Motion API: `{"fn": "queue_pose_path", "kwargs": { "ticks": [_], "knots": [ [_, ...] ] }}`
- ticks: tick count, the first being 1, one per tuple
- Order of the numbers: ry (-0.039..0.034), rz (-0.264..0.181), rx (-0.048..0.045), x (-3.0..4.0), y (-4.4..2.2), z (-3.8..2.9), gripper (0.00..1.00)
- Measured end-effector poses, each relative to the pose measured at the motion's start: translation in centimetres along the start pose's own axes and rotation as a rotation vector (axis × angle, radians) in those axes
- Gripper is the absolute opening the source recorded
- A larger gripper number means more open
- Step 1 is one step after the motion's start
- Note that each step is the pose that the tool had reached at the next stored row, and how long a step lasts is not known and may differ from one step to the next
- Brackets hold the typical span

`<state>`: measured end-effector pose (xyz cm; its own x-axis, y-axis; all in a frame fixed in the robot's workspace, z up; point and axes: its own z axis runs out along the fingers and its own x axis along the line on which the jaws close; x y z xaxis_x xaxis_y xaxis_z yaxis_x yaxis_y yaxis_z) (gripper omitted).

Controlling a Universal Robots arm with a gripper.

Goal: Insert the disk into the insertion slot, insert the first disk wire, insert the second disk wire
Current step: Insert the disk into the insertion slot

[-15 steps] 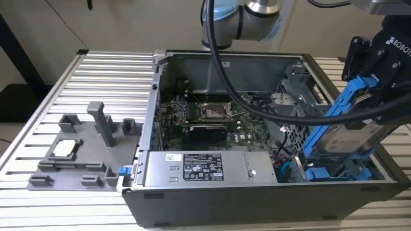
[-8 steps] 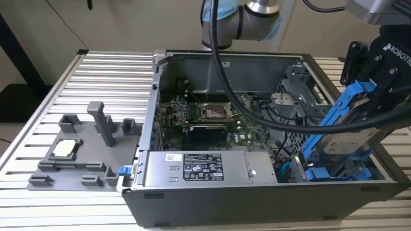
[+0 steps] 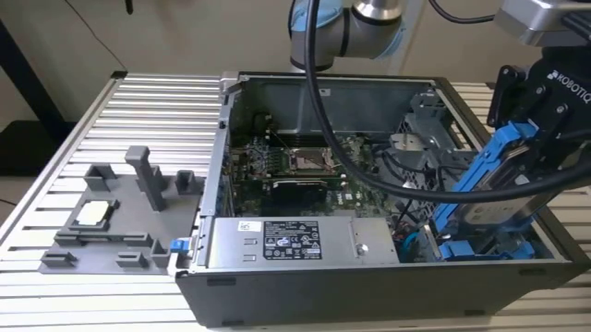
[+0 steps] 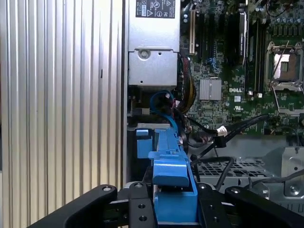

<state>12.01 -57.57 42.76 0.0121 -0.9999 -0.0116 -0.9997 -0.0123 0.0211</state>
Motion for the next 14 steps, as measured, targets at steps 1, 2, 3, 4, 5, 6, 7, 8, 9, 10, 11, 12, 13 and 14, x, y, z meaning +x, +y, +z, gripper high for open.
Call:
{"fn": "queue_pose_path", "kwargs": {
  "ticks": [1,2,3,4,5,6,7,8,9,10,11,12,13,14],
  "knots": [
    [0.0000,-0.001,0.0000,0.00,-0.02,0.07,0.33],
    [0.0000,-0.002,0.0000,0.00,-0.04,0.15,0.33],
    [0.0000,-0.003,-0.0001,0.01,-0.05,0.24,0.33],
    [0.0000,-0.003,-0.0001,0.01,-0.06,0.32,0.33],
    [0.0001,-0.003,-0.0001,0.00,-0.08,0.39,0.33],
    [0.0001,-0.003,-0.0001,0.01,-0.11,0.47,0.33],
    [0.0001,-0.004,-0.0001,0.01,-0.13,0.53,0.33],
    [0.0000,-0.004,-0.0001,0.01,-0.15,0.60,0.33],
    [0.0001,-0.004,-0.0001,0.01,-0.18,0.66,0.33],
    [0.0001,-0.004,-0.0001,0.01,-0.20,0.72,0.33],
    [0.0002,-0.004,-0.0001,0.01,-0.22,0.78,0.33],
    [0.0000,-0.005,-0.0001,0.01,-0.24,0.85,0.33],
    [0.0000,-0.005,-0.0001,0.01,-0.26,0.92,0.33],
    [-0.0001,-0.005,-0.0001,0.02,-0.26,1.01,0.33]
  ]
}}
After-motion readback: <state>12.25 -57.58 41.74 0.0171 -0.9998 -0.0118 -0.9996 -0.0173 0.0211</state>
